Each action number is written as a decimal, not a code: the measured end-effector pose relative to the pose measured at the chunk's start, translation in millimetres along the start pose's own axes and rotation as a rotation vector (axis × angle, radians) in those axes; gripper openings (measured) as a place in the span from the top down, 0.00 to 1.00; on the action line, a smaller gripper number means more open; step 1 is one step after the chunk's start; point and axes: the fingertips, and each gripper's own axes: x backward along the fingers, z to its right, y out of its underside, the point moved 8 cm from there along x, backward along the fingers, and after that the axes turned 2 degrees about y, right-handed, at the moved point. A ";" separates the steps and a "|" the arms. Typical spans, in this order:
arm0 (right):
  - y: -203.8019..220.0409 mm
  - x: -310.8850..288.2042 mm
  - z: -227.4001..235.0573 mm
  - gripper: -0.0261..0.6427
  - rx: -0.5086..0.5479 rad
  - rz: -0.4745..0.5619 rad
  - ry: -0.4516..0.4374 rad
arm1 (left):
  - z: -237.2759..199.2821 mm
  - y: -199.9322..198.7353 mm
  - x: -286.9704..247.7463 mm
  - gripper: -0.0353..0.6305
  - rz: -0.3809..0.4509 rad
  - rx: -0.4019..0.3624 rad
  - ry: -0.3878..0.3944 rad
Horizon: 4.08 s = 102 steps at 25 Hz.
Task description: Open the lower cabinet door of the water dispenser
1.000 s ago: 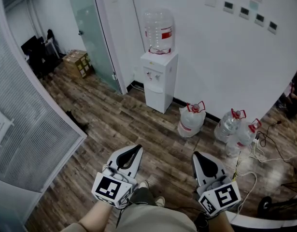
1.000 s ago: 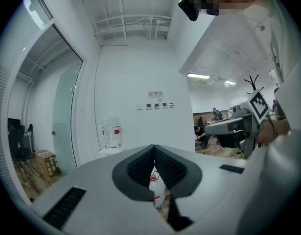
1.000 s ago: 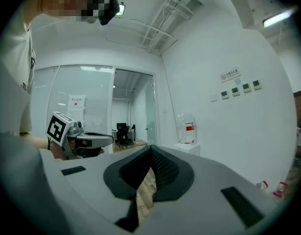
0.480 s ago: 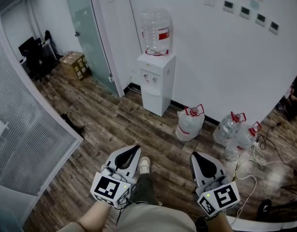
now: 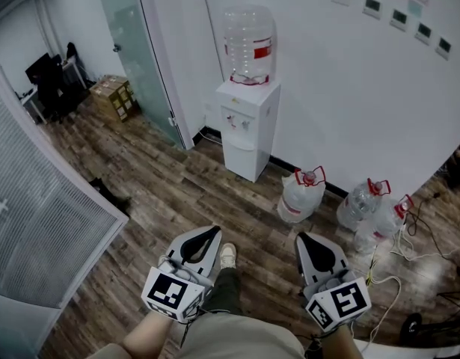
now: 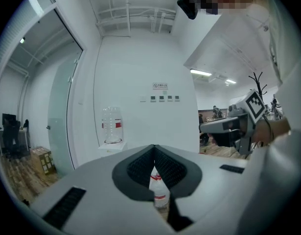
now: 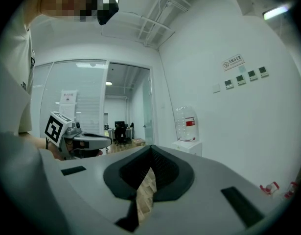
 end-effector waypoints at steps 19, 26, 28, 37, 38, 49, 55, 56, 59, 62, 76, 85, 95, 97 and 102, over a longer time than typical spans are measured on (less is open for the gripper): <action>-46.4 -262.4 82.0 0.95 -0.029 -0.081 0.085 | -231.6 -29.0 -171.9 0.94 -0.024 0.014 0.088; -50.4 -335.7 116.3 0.95 -0.025 -0.091 0.130 | -290.4 -25.3 -224.9 0.94 -0.020 0.034 0.116; -50.0 -348.6 124.9 0.95 -0.034 -0.091 0.142 | -302.3 -23.4 -235.6 0.94 -0.019 0.043 0.112; -39.9 -398.2 168.3 0.95 -0.039 -0.102 0.180 | -336.7 -6.7 -281.5 0.94 -0.047 0.077 0.084; -38.3 -402.9 174.0 0.95 -0.042 -0.103 0.178 | -338.5 -4.6 -287.5 0.94 -0.053 0.079 0.080; -7.1 -449.8 255.4 0.95 -0.052 -0.159 0.047 | -342.1 9.5 -354.5 0.94 -0.084 0.107 -0.060; 29.8 -487.0 298.6 0.93 -0.051 -0.167 -0.007 | -345.1 43.3 -390.4 0.94 -0.095 0.109 -0.134; 38.5 -494.1 303.6 0.92 -0.057 -0.169 -0.008 | -346.5 51.1 -395.3 0.94 -0.098 0.123 -0.138; 70.7 -518.4 314.6 0.86 -0.085 -0.162 0.000 | -355.8 82.2 -408.5 0.94 -0.117 0.136 -0.142; 114.4 -542.2 321.5 0.69 -0.103 -0.166 0.022 | -365.9 115.8 -422.3 0.94 -0.125 0.136 -0.129; 345.5 -641.3 356.7 0.43 -0.115 -0.232 0.030 | -411.0 290.2 -493.9 0.94 -0.119 0.131 -0.102; 485.6 -690.9 379.7 0.40 -0.039 -0.327 0.004 | -427.0 400.6 -540.8 0.94 -0.163 0.120 -0.091; 586.9 -733.8 399.8 0.40 -0.085 -0.331 0.032 | -439.6 501.7 -576.4 0.94 -0.183 0.120 -0.076; 599.3 -740.2 399.8 0.40 -0.074 -0.338 0.021 | -441.7 517.4 -578.8 0.94 -0.190 0.120 -0.075; 622.4 -759.2 400.6 0.43 -0.058 -0.357 0.018 | -447.5 546.2 -583.9 0.94 -0.208 0.116 -0.072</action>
